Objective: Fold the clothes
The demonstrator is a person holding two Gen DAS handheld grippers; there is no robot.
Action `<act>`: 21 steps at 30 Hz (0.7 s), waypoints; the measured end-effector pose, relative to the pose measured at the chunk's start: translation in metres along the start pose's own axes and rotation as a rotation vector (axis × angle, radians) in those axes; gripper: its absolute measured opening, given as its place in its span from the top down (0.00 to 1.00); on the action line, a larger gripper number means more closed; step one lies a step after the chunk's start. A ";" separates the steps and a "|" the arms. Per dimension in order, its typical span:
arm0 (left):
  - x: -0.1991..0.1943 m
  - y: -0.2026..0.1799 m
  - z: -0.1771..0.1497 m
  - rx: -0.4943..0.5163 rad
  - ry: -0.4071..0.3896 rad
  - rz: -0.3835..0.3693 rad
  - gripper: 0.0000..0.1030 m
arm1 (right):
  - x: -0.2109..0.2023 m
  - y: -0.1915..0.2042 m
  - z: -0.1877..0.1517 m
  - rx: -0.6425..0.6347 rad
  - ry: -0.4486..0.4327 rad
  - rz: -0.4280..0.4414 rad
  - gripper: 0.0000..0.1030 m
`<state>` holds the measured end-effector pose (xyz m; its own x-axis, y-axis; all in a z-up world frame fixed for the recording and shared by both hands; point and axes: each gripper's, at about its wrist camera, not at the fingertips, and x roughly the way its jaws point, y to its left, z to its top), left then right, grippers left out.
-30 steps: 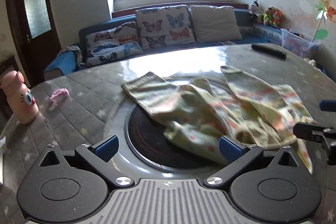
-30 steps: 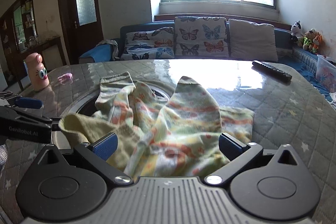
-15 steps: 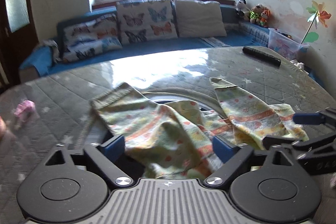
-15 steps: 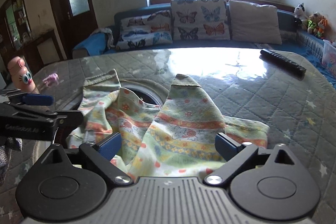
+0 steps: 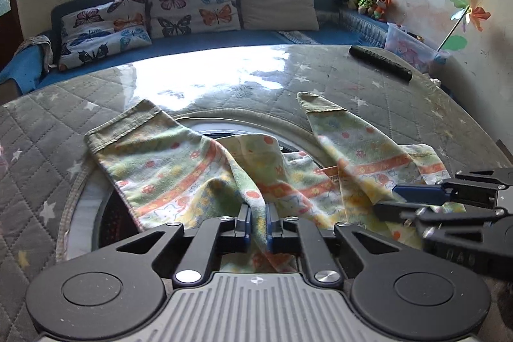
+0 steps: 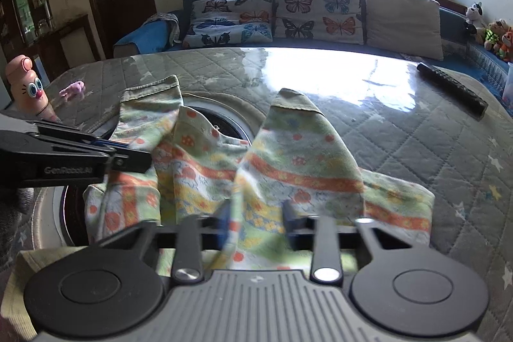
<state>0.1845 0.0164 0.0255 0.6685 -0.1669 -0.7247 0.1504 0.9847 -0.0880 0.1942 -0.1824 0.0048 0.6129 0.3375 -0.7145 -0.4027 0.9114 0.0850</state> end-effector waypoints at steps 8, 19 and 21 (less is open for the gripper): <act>-0.052 0.009 -0.026 -0.021 -0.089 0.052 0.95 | -0.038 -0.015 -0.019 0.043 -0.078 -0.028 0.97; -0.123 0.027 -0.094 -0.110 -0.115 0.130 0.97 | -0.067 -0.031 -0.036 0.090 -0.125 -0.073 0.94; -0.130 0.026 -0.106 -0.124 -0.107 0.134 0.97 | -0.061 -0.024 -0.032 0.074 -0.119 -0.063 0.91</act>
